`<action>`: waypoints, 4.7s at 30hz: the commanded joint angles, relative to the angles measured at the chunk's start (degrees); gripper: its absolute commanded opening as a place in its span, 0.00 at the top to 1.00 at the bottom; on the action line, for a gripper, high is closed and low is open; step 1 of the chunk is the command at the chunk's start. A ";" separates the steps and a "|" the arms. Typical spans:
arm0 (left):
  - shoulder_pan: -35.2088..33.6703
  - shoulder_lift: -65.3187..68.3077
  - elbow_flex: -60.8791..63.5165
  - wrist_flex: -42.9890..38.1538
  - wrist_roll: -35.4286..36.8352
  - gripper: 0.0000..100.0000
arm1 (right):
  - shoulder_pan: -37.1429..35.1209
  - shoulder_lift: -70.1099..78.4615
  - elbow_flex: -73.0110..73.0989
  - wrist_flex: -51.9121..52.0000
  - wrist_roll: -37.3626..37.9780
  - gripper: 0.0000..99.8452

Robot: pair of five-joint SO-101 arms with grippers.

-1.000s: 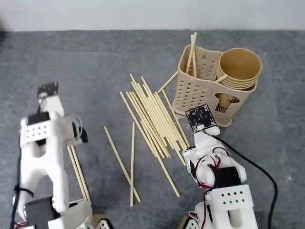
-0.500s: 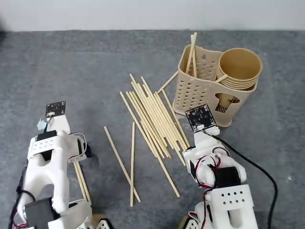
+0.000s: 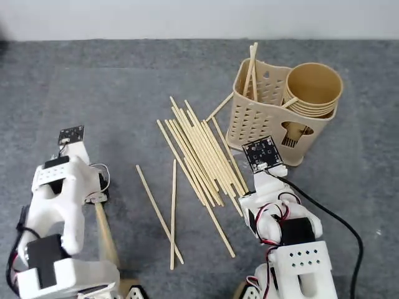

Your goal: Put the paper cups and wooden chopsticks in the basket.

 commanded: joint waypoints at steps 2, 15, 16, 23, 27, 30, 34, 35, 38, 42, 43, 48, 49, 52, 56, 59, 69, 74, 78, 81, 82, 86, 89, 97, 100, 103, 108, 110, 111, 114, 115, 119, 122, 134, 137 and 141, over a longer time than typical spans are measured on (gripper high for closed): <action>-1.14 2.73 0.22 0.26 -0.35 0.98 | 0.04 -1.10 -0.18 -1.10 0.70 0.97; -0.88 2.55 -4.44 -0.18 4.13 0.99 | 0.04 -1.10 -0.18 -1.10 0.70 0.97; -0.79 2.55 -5.93 0.00 5.01 0.99 | 0.04 -1.10 -0.18 -1.10 0.70 0.97; 4.84 2.64 -12.53 2.73 9.93 0.99 | 0.04 -1.10 -0.18 -1.10 0.70 0.97; 8.18 2.64 -16.66 6.95 12.84 0.99 | 0.04 -1.10 -0.18 -1.10 0.70 0.97; 9.23 2.64 -18.95 8.53 13.89 0.99 | 0.04 -1.01 -0.18 -1.10 0.70 0.97; 10.02 2.55 -22.81 10.55 14.77 0.99 | 0.04 -1.01 -0.18 -1.10 0.70 0.97; 10.20 2.55 -24.57 11.69 15.21 0.99 | 0.04 -1.10 -0.18 -1.10 0.70 0.97; 12.66 0.35 -30.90 16.35 16.53 0.99 | 0.04 -1.10 -0.18 -1.10 0.70 0.97; 19.52 -6.15 -39.52 20.57 20.66 0.99 | 0.04 -1.10 -0.18 -1.10 0.70 0.97; 21.54 -8.00 -41.36 20.40 21.98 0.99 | 0.04 -1.10 -0.18 -1.10 0.70 0.97; 31.30 -13.80 -48.31 14.68 27.52 0.99 | 0.04 -1.01 -0.18 -1.10 0.70 0.97; 32.62 -14.24 -49.10 11.87 29.01 0.99 | 0.04 -1.01 -0.18 -1.10 0.70 0.97; 35.43 -14.59 -50.15 1.14 31.65 0.99 | 0.04 -0.92 -0.18 -1.10 0.70 0.97; 37.98 -14.51 -50.07 -14.86 32.18 0.99 | 0.04 -0.92 -0.18 -1.10 0.70 0.97; 39.91 -14.24 -49.98 -24.00 32.18 0.99 | 0.04 -0.84 -0.18 -1.10 0.70 0.97; 45.54 -5.01 -49.98 -43.52 32.00 0.99 | 0.04 -0.84 -0.18 -1.19 0.70 0.97; 47.65 0.35 -49.98 -50.81 31.56 0.99 | 0.04 -0.75 -0.18 -1.19 0.70 0.97; 49.23 2.64 -49.98 -48.53 25.76 0.97 | 0.04 -0.75 -0.18 -1.19 0.70 0.97; 49.49 2.81 -49.98 -45.45 25.67 0.91 | 0.04 -0.75 -0.18 -1.19 0.70 0.97; 49.32 2.73 -50.15 -44.84 25.67 0.89 | 0.04 -0.75 -0.18 -1.19 0.70 0.97; 48.26 0.88 -50.07 -44.13 25.67 0.87 | 0.04 -0.75 -0.18 -1.19 0.70 0.97; 47.65 -3.08 -49.98 -41.23 26.99 0.87 | 0.04 -0.75 -0.18 -1.19 0.70 0.97; 42.02 -18.11 -49.98 -15.38 31.56 0.90 | 0.04 -0.92 -0.18 -1.19 0.70 0.97; 38.59 -22.68 -49.98 -1.58 31.56 0.94 | -0.04 -1.10 -0.18 -1.01 0.70 0.97; 33.93 -26.11 -49.98 9.05 31.56 0.98 | -0.22 -1.10 -0.26 -1.19 0.70 0.97; 27.25 -28.92 -49.98 20.92 31.47 0.99 | -0.40 -1.19 -1.93 -1.19 0.70 0.97; 25.76 -29.36 -49.98 25.14 31.65 0.99 | -0.40 -1.19 -3.34 -1.19 0.70 0.97; 24.97 -29.45 -49.98 27.08 31.74 0.99 | -0.40 -0.75 -4.31 -1.19 0.53 0.97; 21.19 -30.51 -48.84 32.53 31.74 0.99 | -1.36 -0.48 -8.00 0.84 0.62 0.97; 19.52 -31.21 -47.60 33.32 31.74 0.99 | -2.77 -0.48 -9.67 2.33 0.70 0.97; 14.59 -37.54 -37.58 30.42 30.68 0.99 | -10.33 4.18 -17.58 8.40 0.70 0.97; 11.43 -44.84 -27.03 25.41 27.25 0.99 | -14.20 11.47 -23.38 10.15 0.35 0.97; 5.45 -55.74 5.14 12.22 24.18 0.99 | -18.51 48.22 -44.57 8.84 0.62 0.82; 5.45 -55.82 10.51 8.97 24.26 0.99 | -18.95 56.75 -50.02 8.04 0.62 0.74; 5.45 -55.91 16.48 4.22 24.35 0.99 | -20.09 66.51 -56.09 5.14 0.62 0.74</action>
